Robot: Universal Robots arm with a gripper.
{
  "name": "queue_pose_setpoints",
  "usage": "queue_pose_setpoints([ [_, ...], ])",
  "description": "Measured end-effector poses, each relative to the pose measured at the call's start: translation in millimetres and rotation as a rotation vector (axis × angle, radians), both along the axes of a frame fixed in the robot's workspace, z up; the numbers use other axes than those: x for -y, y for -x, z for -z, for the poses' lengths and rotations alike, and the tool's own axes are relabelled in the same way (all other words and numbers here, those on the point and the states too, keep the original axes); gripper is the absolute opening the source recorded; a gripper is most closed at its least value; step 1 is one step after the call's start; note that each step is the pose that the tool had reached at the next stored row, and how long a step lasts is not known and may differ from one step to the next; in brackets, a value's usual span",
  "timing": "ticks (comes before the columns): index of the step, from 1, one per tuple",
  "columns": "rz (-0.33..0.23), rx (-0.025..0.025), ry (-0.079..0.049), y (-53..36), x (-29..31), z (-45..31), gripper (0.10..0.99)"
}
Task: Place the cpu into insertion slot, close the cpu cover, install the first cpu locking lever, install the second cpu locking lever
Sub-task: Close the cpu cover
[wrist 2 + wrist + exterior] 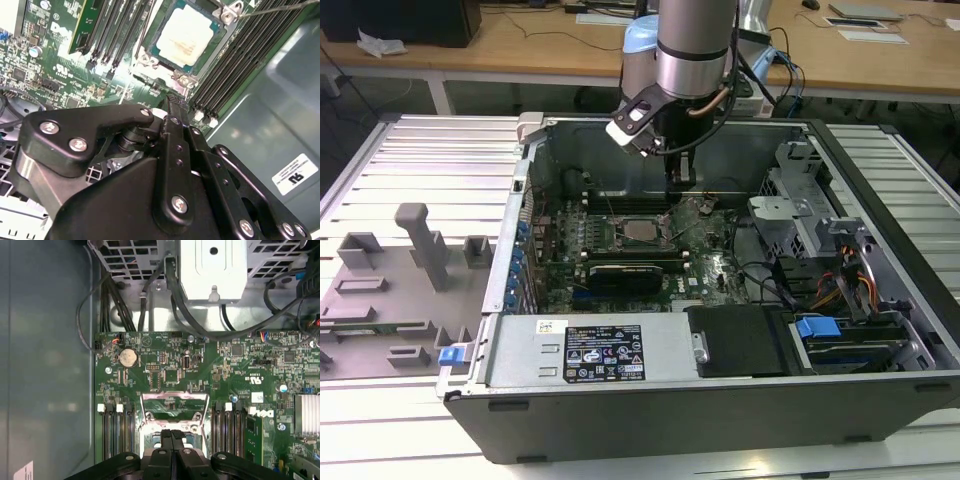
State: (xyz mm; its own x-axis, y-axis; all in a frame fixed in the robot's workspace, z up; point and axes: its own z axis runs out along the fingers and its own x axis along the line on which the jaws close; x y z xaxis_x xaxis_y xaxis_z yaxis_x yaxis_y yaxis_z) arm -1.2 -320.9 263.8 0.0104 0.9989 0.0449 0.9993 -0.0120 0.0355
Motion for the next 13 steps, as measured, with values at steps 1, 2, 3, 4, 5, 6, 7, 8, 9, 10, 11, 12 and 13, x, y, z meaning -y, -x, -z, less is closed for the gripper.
queue_pose_setpoints([
  [1, 0.0, 0.0001, 0.0, -1.5, 0.0, 0.0, 0.106],
  [2, 0.0, 0.0001, 0.0, -5.0, 0.0, 0.0, 0.106],
  [3, 0.0, 0.0, 0.0, -7.6, 0.0, 0.0, 0.106],
  [4, 0.0, 0.0, 0.0, -10.2, 0.0, 0.0, 0.106],
  [5, 0.0, 0.0, 0.0, -13.3, 0.0, 0.0, 0.106],
  [6, 0.0, 0.0, 0.0, -17.3, 0.0, 0.1, 0.106],
  [7, 0.0, 0.0, 0.0, -20.8, 0.1, 0.0, 0.106],
  [8, 0.0, -0.0001, 0.0, -26.6, 0.1, 0.0, 0.106],
  [9, 0.0, -0.0003, 0.0, -32.1, 0.2, 0.0, 0.106],
  [10, 0.0, -0.0004, 0.0, -37.3, 0.3, 0.0, 0.106],
  [11, 0.0, -0.0006, 0.0, -42.4, 0.4, 0.0, 0.106],
  [12, 0.0, -0.0007, 0.0, -45.1, 0.4, 0.0, 0.106],
  [13, 0.0, -0.0009, 0.0, -49.7, 0.5, 0.0, 0.106],
])
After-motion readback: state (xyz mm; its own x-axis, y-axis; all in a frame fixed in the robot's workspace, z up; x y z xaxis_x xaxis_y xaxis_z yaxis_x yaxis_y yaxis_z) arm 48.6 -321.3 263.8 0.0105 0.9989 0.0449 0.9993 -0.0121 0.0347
